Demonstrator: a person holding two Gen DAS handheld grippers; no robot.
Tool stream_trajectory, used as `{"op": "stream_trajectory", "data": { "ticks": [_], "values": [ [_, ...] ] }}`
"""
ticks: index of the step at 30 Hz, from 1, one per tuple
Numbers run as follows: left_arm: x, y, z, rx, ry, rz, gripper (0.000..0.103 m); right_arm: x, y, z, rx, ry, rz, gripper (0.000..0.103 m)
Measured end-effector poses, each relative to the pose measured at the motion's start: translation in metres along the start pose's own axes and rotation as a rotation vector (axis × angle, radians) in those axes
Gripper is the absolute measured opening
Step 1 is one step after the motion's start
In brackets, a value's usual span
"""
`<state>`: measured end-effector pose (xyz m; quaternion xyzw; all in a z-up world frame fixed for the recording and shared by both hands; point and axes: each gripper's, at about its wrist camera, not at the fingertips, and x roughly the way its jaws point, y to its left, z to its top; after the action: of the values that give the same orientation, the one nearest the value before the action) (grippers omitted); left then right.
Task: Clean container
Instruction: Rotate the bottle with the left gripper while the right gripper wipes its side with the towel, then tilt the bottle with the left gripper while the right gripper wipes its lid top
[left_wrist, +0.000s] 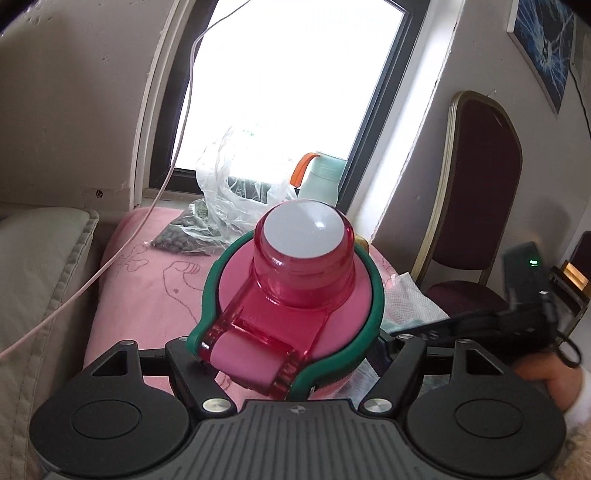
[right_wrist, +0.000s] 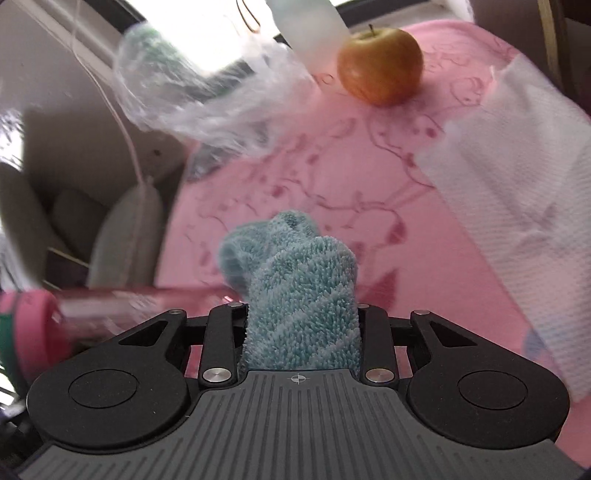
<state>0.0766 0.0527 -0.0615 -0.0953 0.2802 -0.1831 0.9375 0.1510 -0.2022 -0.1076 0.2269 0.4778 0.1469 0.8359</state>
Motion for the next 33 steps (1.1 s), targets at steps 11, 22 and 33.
{"op": "stream_trajectory", "data": {
  "ticks": [11,22,33],
  "values": [
    [0.026,-0.044,0.016,0.183,0.087,0.081,0.071,-0.095,-0.018,-0.026,-0.012,-0.296,0.004,0.034],
    [0.044,-0.074,0.021,0.144,0.151,0.259,0.094,-0.091,-0.039,-0.043,0.069,-0.271,0.021,0.036],
    [0.054,-0.101,0.030,-0.230,0.133,0.610,0.095,-0.103,-0.052,-0.054,0.120,-0.292,0.089,0.041]
  ]
}}
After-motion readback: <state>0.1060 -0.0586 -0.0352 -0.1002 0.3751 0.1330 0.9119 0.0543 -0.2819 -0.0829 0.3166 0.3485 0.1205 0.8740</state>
